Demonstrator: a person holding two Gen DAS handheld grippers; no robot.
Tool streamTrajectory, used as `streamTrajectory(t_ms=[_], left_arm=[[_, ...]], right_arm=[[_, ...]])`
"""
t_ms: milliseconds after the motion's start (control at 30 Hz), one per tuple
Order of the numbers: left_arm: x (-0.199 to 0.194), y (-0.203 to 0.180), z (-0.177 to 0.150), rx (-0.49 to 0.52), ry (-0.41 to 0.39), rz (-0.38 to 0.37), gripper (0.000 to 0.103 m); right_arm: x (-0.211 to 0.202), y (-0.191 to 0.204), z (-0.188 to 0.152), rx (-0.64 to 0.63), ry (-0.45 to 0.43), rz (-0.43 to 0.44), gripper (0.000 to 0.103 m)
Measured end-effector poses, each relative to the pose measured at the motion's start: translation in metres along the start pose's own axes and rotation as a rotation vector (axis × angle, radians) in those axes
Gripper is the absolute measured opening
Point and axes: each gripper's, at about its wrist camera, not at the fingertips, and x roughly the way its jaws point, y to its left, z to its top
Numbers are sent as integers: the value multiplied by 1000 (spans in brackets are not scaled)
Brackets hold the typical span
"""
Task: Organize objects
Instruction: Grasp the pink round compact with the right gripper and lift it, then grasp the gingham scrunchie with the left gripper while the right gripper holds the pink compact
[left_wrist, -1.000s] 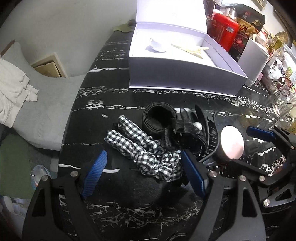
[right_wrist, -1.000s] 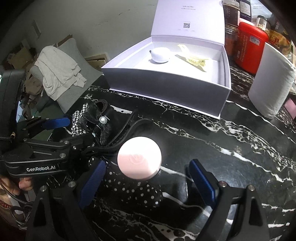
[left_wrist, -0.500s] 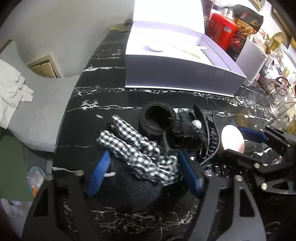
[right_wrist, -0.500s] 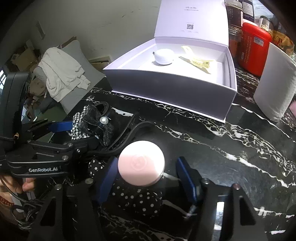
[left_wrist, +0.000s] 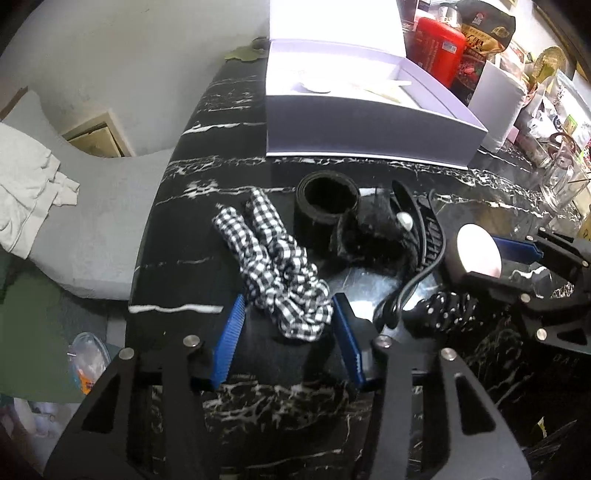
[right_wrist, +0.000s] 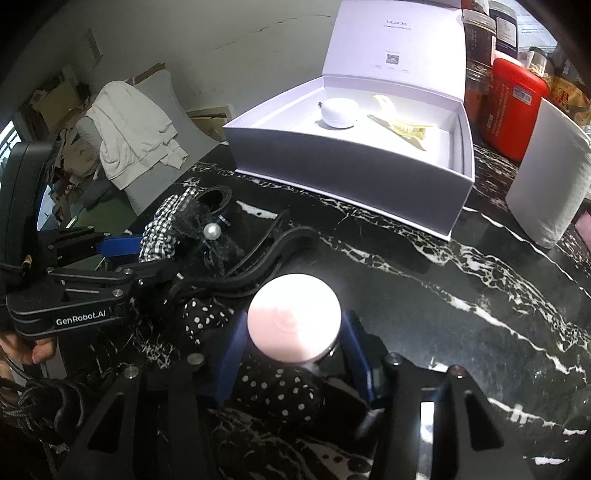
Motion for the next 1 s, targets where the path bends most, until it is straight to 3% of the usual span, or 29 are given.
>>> streamTrajectory(t_ms=[400, 567, 800, 967, 1000], left_arm=[[-9, 1, 5, -11, -51, 15, 48], [2, 3, 15, -21, -36, 69, 50], [12, 6, 19, -28, -30, 77, 62], [12, 7, 18, -18, -48, 68, 62], [11, 5, 18, -3, -51, 68, 57]], right_arm=[[-7, 5, -9, -13, -2, -1, 53], [-9, 4, -6, -17, -15, -24, 55], [0, -1, -2, -13, 4, -22, 59], [3, -2, -3, -12, 6, -19, 61], [3, -2, -3, -14, 6, -17, 61]])
